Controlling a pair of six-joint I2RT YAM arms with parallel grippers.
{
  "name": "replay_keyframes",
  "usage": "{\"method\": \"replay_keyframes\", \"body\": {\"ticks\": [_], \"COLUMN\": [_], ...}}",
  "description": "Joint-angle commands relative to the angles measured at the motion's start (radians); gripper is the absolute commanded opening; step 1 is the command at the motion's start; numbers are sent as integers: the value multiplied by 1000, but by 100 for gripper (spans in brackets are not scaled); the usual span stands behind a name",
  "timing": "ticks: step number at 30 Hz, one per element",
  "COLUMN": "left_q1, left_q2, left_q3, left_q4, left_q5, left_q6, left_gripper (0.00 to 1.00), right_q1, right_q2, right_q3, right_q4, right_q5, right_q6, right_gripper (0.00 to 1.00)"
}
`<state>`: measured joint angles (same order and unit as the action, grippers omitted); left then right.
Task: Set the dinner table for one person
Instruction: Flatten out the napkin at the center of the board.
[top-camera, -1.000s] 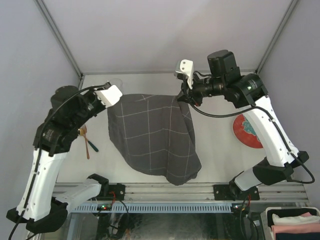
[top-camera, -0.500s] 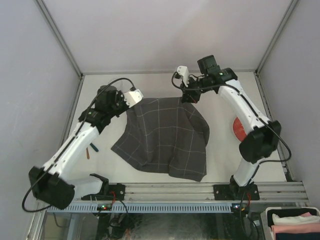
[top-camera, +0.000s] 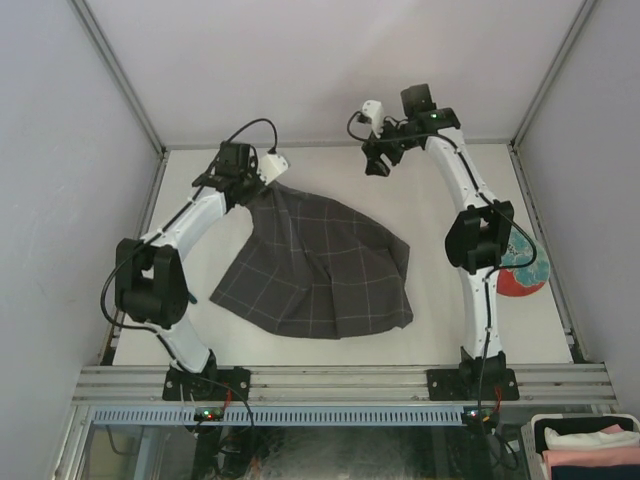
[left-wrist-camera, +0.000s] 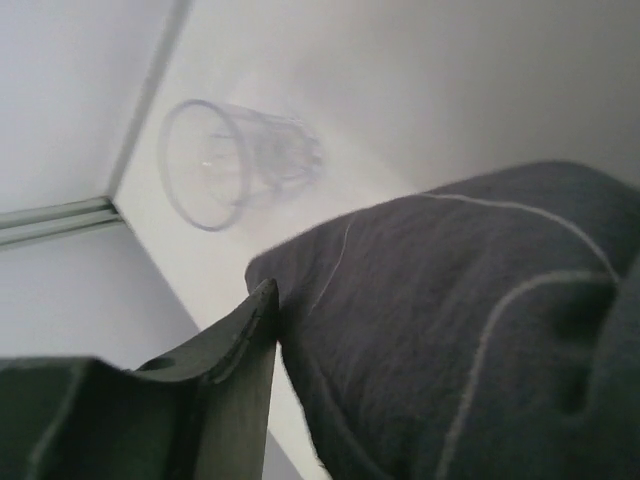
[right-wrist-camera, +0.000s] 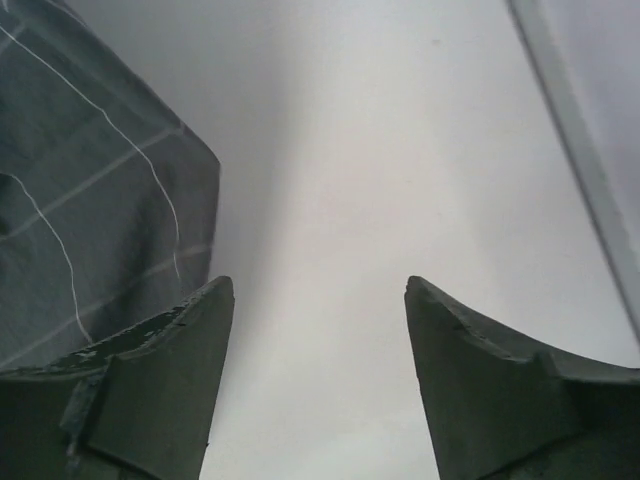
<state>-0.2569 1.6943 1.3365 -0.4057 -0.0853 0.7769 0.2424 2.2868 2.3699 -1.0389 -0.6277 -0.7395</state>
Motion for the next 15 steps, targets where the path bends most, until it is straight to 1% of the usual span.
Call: {"method": "replay_keyframes", "body": {"ticks": [1,3,5,6,7,8,10,13,15], "left_q1": [31,36,38,38,38,38,38,39,38], "left_q2": [27,24,5,-18,-39,-67,-137,-264,-346], "left_q3": [170,196,198,185,161,118,38,-84,-159], "left_q4": [19,14,-12,-22,-26,-25,-27,-24,-24], "left_q5": [-38,-39,-31,-26,-24,-22,-15,-9,-6], "left_q6": [58,76,82,82,80,77,66,48,39], "left_gripper": [47,55,61,69,75,79,83,88,99], "right_q1": [-32,-38,-37,-34,-31,-22,0,53,91], "right_q2": [-59,-124,-207,-250,-313,-362,-447,-560,-625], "right_q3": [53,-19,-152,-224,-288,-359,-475,-606,-682], "right_q4": [3,10,25,38,45,53,53,1,-13], "right_q5": [8,-9,-18,-24,-30,-33,-35,-30,-14], "right_q6": [-29,-18,-9,-2,0,1,-6,-48,-58], "right_gripper": [71,73,79,80,83,86,88,91,92]}}
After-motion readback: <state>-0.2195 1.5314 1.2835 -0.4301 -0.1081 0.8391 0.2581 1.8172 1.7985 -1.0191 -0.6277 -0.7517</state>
